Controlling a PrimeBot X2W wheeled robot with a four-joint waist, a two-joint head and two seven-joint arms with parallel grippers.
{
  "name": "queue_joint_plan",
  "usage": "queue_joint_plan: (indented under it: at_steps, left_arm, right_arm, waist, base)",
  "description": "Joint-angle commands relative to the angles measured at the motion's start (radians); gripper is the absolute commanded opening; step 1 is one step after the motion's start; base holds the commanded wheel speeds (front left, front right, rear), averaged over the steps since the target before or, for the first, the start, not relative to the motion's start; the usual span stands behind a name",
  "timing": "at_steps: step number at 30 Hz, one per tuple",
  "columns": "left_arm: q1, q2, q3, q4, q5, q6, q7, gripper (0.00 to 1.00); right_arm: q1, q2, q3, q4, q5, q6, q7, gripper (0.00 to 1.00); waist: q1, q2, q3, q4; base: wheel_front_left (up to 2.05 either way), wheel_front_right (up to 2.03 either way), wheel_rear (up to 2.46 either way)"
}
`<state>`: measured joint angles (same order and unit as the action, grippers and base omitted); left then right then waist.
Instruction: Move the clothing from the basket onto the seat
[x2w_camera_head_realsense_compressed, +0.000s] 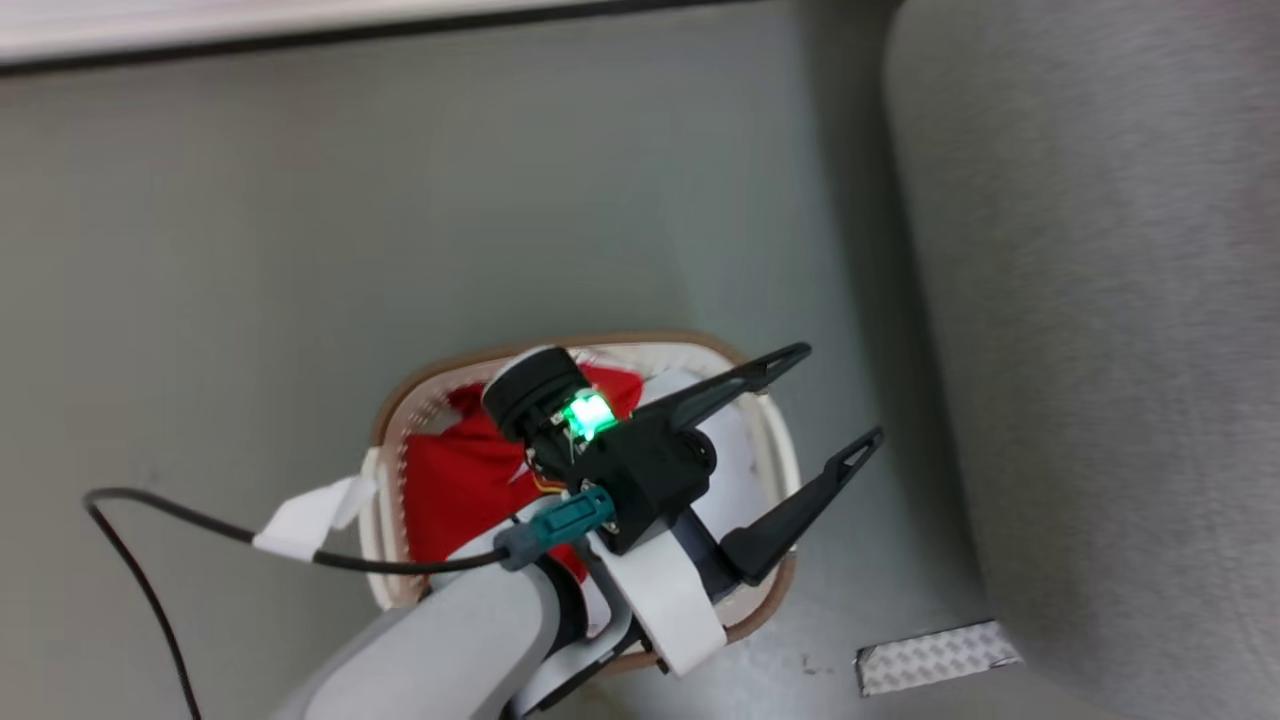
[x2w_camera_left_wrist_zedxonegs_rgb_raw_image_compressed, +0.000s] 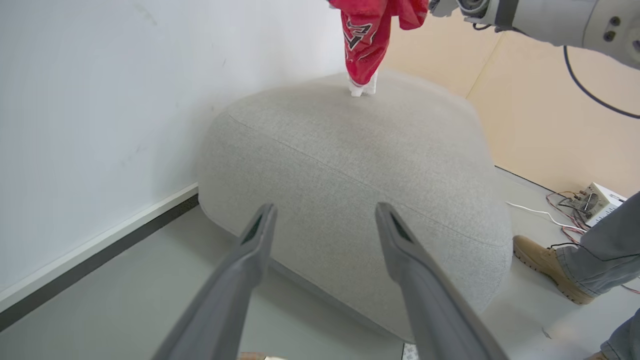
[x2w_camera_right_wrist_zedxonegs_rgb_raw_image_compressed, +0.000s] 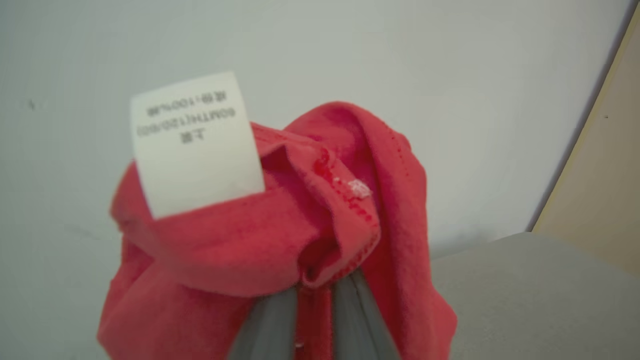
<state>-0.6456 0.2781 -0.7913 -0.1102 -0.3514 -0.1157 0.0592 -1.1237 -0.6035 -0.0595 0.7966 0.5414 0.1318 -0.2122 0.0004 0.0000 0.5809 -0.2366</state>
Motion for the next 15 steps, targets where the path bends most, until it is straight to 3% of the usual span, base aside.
queue_joint_plan:
  at_steps: [1,7,8,9,10,15]
  left_arm:
    - [-0.021,0.003,0.000,-0.008,0.013,-0.003,-0.007,1.00]
    - [-0.030,-0.003,-0.002,-0.013,0.005,0.000,-0.023,1.00]
    - [-0.029,0.000,-0.003,-0.009,0.004,0.000,-0.023,1.00]
    - [-0.027,0.002,-0.003,-0.005,0.003,0.000,-0.024,1.00]
    - [-0.024,0.006,0.000,-0.001,0.001,0.001,-0.027,1.00]
    - [0.008,0.019,0.016,0.023,-0.020,0.011,-0.050,1.00]
  right_arm:
    - [-0.027,-0.007,-0.028,0.058,-0.041,-0.002,-0.002,0.00]
    - [-0.033,0.006,-0.141,0.319,-0.178,-0.002,-0.019,0.00]
    - [-0.030,0.006,-0.154,0.350,-0.205,-0.002,-0.027,0.14]
    - [-0.027,0.014,-0.165,0.376,-0.231,-0.002,-0.034,0.14]
    - [-0.025,0.027,-0.168,0.394,-0.254,-0.002,-0.038,1.00]
    - [-0.003,0.083,-0.181,0.381,-0.313,-0.002,-0.053,1.00]
  waist:
    - [-0.0004,0.0000,0.094,0.088]
    - [-0.0004,0.0000,0.126,0.116]
    - [-0.0004,0.0000,0.125,0.116]
    - [-0.0004,0.0000,0.122,0.114]
    - [-0.0004,0.0000,0.115,0.109]
    - [-0.0004,0.0000,0.047,0.078]
  base:
    - [0.00,0.00,0.00]
    - [0.00,0.00,0.00]
    - [0.00,0.00,0.00]
    - [0.00,0.00,0.00]
    - [0.00,0.00,0.00]
    - [0.00,0.00,0.00]
